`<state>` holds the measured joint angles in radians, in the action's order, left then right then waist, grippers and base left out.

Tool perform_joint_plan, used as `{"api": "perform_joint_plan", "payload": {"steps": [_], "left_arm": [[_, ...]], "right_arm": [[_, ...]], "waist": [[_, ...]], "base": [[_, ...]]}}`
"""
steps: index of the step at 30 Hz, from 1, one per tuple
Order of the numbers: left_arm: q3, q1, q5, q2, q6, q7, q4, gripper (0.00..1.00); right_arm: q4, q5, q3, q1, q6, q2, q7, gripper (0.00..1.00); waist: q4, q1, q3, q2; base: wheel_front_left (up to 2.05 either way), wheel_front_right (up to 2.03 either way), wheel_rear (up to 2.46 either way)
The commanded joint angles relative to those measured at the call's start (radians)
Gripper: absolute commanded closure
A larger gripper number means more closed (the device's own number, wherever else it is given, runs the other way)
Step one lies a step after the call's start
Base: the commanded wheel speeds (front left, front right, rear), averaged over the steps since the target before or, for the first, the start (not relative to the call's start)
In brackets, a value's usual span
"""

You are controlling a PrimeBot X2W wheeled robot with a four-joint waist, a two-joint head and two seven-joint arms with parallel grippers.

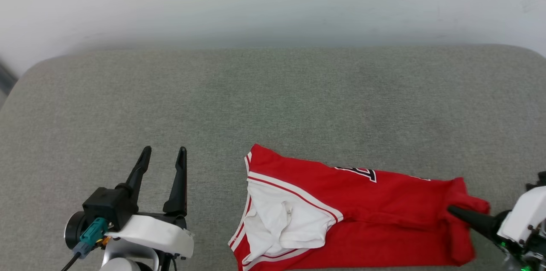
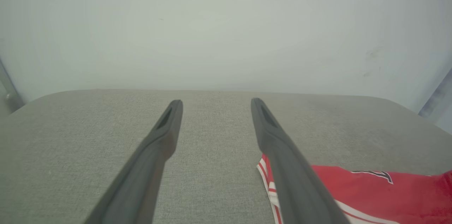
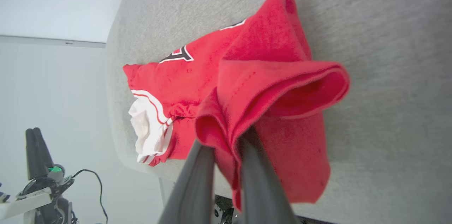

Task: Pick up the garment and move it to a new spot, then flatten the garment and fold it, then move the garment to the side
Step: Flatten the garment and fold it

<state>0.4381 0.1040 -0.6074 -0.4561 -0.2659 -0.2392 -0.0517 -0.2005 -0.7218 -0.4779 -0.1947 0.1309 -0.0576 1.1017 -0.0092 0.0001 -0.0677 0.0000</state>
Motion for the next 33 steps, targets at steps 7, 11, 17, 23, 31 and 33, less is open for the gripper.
{"api": "perform_joint_plan", "payload": {"steps": [7, 11, 17, 23, 31, 33], "left_arm": [[0.020, 0.049, 0.005, 0.012, 0.022, 0.007, 0.014, 0.00], [0.028, 0.064, 0.005, 0.017, 0.031, 0.008, 0.025, 0.00], [0.042, 0.083, 0.005, 0.031, 0.043, 0.003, 0.041, 0.00], [0.044, 0.087, 0.006, 0.038, 0.050, -0.003, 0.054, 0.00], [0.039, 0.079, 0.004, 0.042, 0.052, -0.010, 0.070, 0.00], [0.036, 0.078, 0.004, 0.040, 0.049, -0.011, 0.070, 0.00]], "right_arm": [[-0.141, -0.350, 0.239, -0.057, 0.000, 0.008, -0.065, 1.00], [-0.196, -0.469, 0.435, -0.095, 0.000, 0.009, -0.164, 1.00], [-0.252, -0.596, 0.689, -0.142, 0.000, 0.008, -0.311, 1.00], [-0.318, -0.577, 0.799, -0.177, 0.000, 0.007, -0.408, 1.00], [-0.356, -0.452, 0.884, -0.229, 0.000, -0.011, -0.498, 0.00], [-0.323, -0.417, 0.910, -0.232, 0.000, -0.025, -0.520, 0.00]], "waist": [[0.045, -0.0001, -0.017, 0.0000], [0.077, -0.0001, -0.029, 0.0000], [0.134, -0.0001, -0.044, 0.0000], [0.161, -0.0001, -0.062, 0.0000], [0.151, -0.0001, -0.061, 0.0000], [0.143, -0.0001, -0.052, 0.0000]], "base": [[0.00, 0.00, 0.00], [0.00, 0.00, 0.00], [0.00, 0.00, 0.00], [0.00, 0.00, 0.00], [0.00, 0.00, 0.00], [0.00, 0.00, 0.00]]}}
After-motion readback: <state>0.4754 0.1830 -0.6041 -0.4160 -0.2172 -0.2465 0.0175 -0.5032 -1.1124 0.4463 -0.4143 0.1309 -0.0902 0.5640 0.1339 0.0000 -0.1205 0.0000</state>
